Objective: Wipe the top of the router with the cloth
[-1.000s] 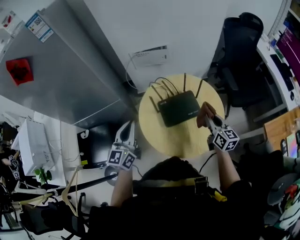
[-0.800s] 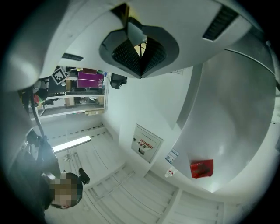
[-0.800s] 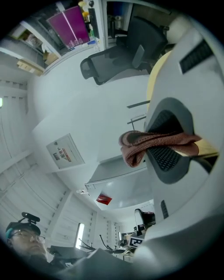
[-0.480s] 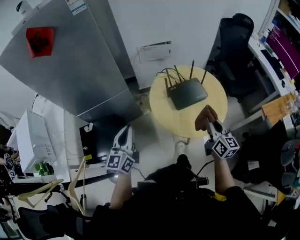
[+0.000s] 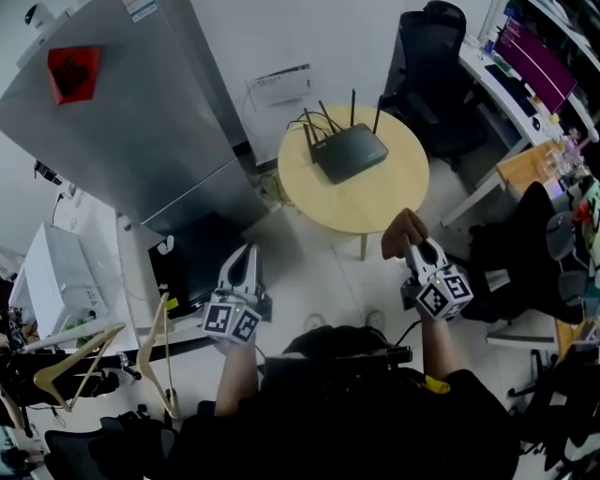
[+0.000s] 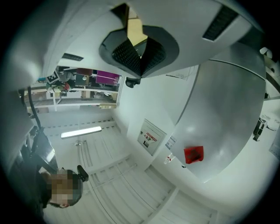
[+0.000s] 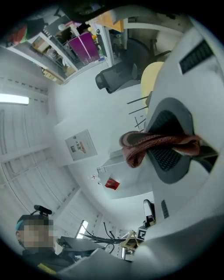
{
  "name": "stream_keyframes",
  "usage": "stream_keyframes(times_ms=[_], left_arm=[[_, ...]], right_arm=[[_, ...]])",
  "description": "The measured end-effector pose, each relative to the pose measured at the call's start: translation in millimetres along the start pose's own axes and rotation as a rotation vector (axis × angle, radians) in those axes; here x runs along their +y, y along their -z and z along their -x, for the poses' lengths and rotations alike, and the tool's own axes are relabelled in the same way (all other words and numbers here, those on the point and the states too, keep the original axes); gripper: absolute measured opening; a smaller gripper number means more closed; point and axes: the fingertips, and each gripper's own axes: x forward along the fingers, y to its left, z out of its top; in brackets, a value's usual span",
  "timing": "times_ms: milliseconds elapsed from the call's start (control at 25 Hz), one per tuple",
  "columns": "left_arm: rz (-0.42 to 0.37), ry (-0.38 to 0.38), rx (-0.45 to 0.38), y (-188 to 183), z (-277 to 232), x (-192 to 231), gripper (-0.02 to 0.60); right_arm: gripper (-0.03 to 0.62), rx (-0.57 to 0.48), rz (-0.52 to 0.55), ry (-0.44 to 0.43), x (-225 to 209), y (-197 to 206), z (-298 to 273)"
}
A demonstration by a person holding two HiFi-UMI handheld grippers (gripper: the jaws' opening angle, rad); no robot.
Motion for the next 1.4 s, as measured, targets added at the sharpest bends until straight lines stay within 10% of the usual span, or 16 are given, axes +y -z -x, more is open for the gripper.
stream_keyframes(times_ms=[560, 1400], left_arm=[[0.030, 0.029, -0.036, 5, 16, -112, -0.006], [-0.039, -0.039, -0.038, 15, 21, -116, -0.006]], right_arm=[[0.055, -0.041, 0.011, -0.015, -30, -42, 93], [0.054, -0.029, 0.001, -0.084, -41, -26, 73]])
